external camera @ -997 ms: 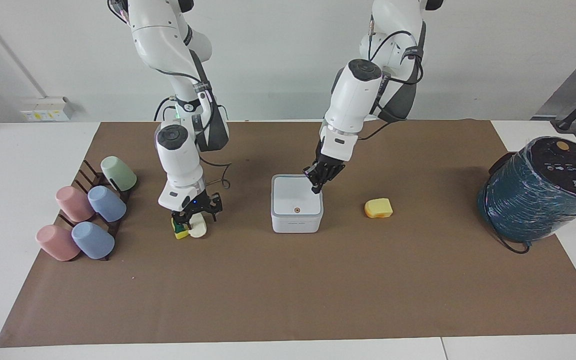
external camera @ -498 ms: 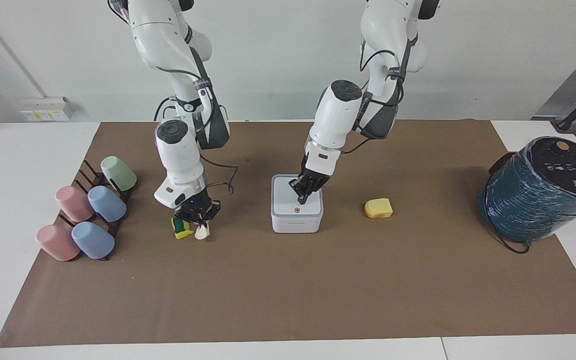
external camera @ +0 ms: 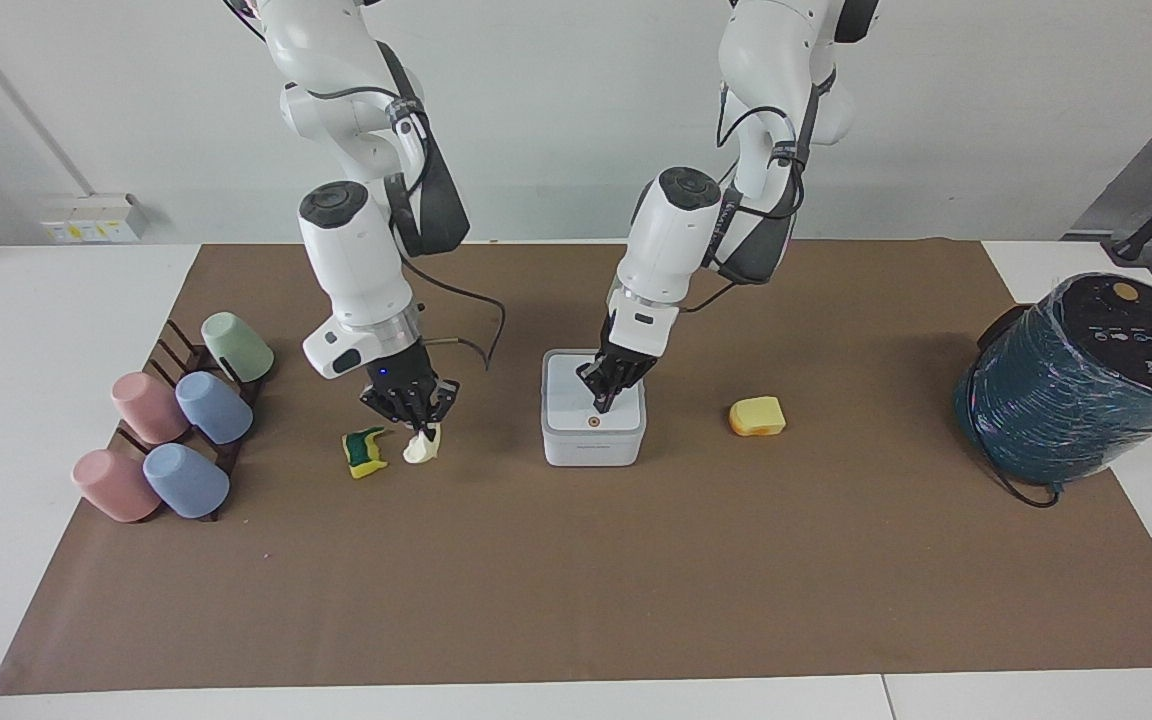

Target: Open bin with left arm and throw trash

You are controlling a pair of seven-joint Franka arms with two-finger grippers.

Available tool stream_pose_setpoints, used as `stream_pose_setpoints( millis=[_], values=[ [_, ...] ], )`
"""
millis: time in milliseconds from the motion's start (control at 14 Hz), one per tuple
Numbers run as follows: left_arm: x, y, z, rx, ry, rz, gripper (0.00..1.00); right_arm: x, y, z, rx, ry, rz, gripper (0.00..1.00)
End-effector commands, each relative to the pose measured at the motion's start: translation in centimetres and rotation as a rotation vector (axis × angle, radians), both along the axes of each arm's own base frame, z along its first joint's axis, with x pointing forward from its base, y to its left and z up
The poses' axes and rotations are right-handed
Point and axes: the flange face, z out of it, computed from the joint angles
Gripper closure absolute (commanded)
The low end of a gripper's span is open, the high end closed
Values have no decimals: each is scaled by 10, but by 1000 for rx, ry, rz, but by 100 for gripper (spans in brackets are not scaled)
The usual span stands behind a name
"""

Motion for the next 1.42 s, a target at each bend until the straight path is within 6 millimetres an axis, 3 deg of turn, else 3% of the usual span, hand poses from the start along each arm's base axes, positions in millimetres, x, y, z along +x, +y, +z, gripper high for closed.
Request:
stream_pose_setpoints(
  millis=[0,142,214,427,712,997,1210,1281,1353],
  values=[
    [11,7,28,43,87,7,100,-9,-13,65,137,42,-82,100],
    [14,25,66,69,120,9,100,-14,-32,80,242,90,-144,100],
    [18,40,80,75,131,21,100,-16,-34,78,282,117,-167,100],
    [28,84,112,105,177,20,100,-18,-16,60,398,206,-309,100],
    [32,171,149,124,198,-75,100,-10,34,25,474,235,-373,100],
    [31,278,171,149,226,-249,100,-25,116,3,489,217,-374,100],
    [28,332,178,197,228,-333,100,-29,144,-24,475,205,-364,99],
    [25,340,181,225,230,-369,100,-32,155,-33,472,200,-356,91],
    [23,350,183,244,233,-388,100,-35,160,-36,467,198,-350,67]
  ],
)
